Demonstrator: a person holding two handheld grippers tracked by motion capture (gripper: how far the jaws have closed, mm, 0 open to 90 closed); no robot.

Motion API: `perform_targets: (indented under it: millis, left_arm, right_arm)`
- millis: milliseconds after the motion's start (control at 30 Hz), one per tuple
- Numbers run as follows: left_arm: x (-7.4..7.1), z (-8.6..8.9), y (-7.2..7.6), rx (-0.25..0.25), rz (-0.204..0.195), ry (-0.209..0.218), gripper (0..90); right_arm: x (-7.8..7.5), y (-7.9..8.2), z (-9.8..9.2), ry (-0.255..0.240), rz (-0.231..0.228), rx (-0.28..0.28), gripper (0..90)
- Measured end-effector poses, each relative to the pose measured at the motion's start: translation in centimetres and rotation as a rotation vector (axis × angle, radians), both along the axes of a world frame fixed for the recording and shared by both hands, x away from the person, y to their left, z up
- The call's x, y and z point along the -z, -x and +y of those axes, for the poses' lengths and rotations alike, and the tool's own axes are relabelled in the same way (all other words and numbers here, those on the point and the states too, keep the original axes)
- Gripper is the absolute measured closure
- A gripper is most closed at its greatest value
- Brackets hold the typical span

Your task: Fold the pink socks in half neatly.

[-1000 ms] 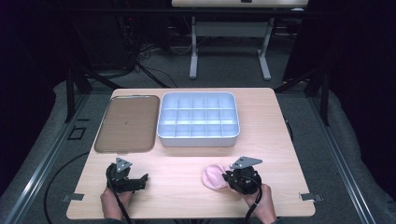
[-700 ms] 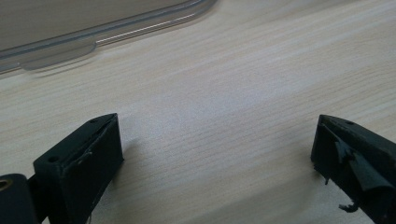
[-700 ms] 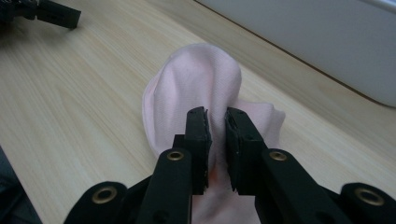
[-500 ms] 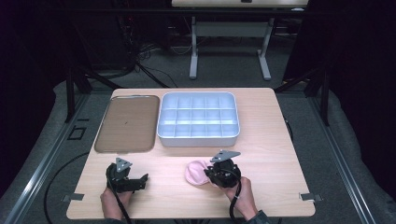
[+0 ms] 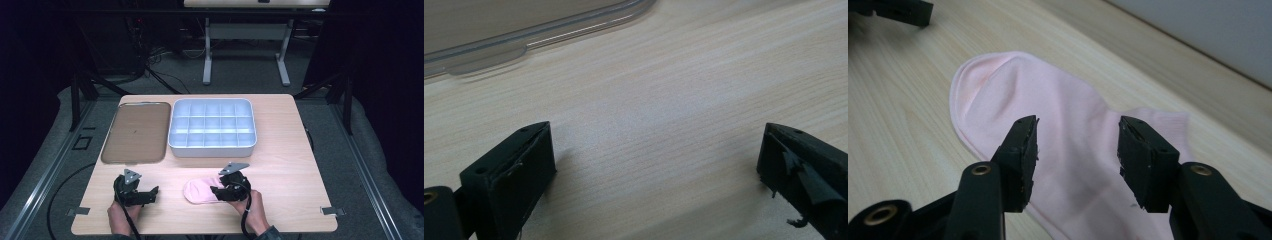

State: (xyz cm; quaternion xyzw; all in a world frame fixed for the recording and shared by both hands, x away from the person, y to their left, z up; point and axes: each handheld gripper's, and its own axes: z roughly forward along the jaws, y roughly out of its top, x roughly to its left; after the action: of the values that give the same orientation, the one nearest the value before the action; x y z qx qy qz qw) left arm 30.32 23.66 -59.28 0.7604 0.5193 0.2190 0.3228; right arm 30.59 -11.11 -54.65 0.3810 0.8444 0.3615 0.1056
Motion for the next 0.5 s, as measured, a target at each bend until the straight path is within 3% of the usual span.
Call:
perform_targets:
  millis: [167,333,500]
  left_arm:
    - [0.0,0.0,0.0,-0.001,0.001,-0.002,1.8]
    - [0.0,0.0,0.0,-0.003,0.002,-0.002,1.8]
    - [-0.1,0.0,0.1,0.012,-0.010,0.001,5.1]
  right_arm:
    - [-0.9,0.2,-2.9,-0.025,-0.019,0.076,50.8]
    - [-0.6,-0.1,-5.5,-0.015,-0.007,0.149,55.4]
    - [0.4,-0.2,-6.2,0.020,0.019,0.150,60.9]
